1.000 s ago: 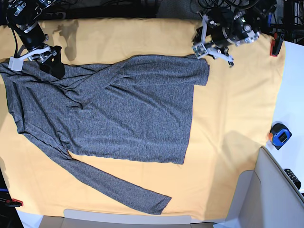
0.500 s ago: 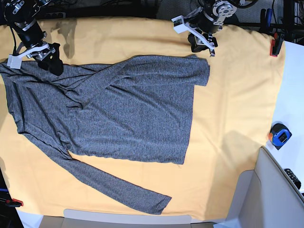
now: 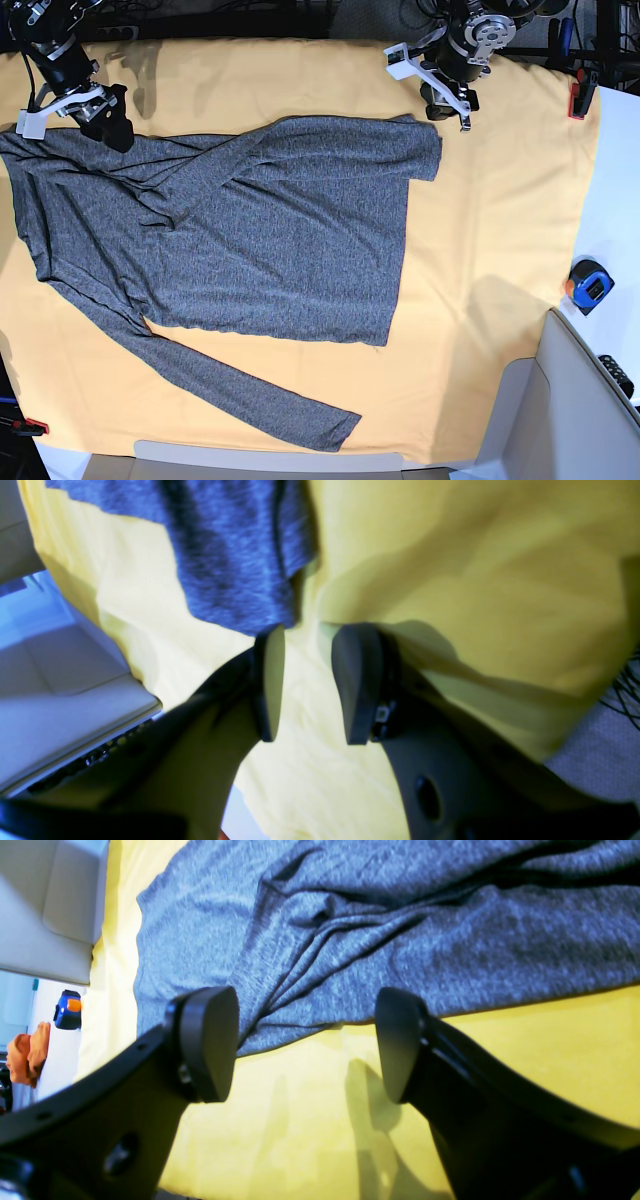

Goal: Fold the T-shirt properly
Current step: 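Release the shirt and lift the left gripper away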

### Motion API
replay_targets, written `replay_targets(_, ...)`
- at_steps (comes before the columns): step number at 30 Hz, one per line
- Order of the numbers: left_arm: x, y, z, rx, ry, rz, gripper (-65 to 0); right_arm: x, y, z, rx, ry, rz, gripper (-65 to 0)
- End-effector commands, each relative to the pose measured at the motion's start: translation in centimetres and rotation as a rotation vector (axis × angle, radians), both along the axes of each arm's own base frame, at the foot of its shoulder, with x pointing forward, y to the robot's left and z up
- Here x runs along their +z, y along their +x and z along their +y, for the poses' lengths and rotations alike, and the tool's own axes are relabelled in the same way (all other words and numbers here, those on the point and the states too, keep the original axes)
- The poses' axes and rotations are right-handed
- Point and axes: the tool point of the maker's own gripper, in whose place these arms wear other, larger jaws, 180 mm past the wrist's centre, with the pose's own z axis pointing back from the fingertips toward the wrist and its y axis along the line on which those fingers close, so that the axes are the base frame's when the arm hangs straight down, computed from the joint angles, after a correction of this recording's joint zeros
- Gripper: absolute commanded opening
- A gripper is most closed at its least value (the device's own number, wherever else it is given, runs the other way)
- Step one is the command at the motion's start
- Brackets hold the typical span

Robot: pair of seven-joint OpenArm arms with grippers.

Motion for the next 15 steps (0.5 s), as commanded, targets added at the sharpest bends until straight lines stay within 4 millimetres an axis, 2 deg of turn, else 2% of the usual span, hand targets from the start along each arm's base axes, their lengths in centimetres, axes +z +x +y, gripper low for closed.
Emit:
replay_targets(1, 0.6, 0.4, 0.0, -0.004, -0.003, -0.026, -45.5, 1.1, 0.4, -0.2, 0.003, -0.013, -0.041, -22.7)
replay_targets(6, 1.4, 2.2, -0.6, -0.003, -0.016, -0.07, -45.5, 1.1, 0.4, -0.2, 0.003, -0.013, -0.041, -22.7)
replay_targets(15, 1.8, 3.9, -1.2, 0.007, -0.032, -0.107, -45.3, 0.9, 0.0, -0.1, 0.004, -0.01, -0.031, -22.7)
